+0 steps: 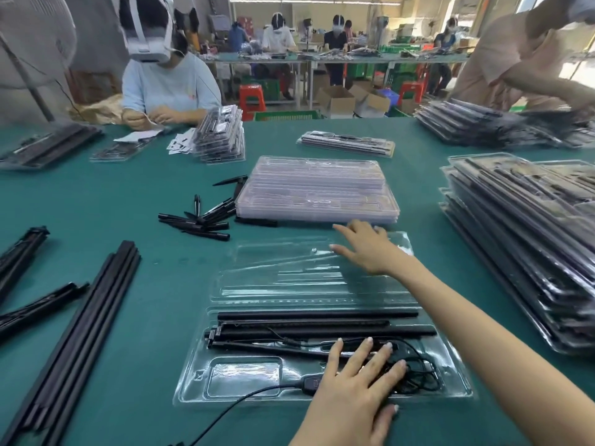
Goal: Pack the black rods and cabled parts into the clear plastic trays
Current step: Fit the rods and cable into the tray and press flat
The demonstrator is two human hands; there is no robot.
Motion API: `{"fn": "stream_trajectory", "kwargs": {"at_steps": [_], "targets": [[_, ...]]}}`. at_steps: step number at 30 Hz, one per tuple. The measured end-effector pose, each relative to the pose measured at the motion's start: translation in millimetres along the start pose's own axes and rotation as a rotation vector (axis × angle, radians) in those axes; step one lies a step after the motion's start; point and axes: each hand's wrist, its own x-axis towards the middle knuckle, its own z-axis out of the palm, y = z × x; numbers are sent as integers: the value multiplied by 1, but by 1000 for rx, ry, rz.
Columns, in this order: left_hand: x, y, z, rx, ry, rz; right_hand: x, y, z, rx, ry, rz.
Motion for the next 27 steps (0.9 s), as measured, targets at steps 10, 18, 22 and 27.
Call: {"fn": "stream_trajectory", "kwargs": {"at_steps": [10,18,22,27], "targets": [[-4,-1,1,12,-17,3,-161,-26,-28,-44,357,-385],[-2,2,-3,-8,-71,48,-214,-17,43,-15,1,-124],[-6,-11,-12,111,-108,89,-214,-19,48,-77,86,-116],[-30,-27,-23,47,-149,218,-214,-16,51,-135,129,-124]]}}
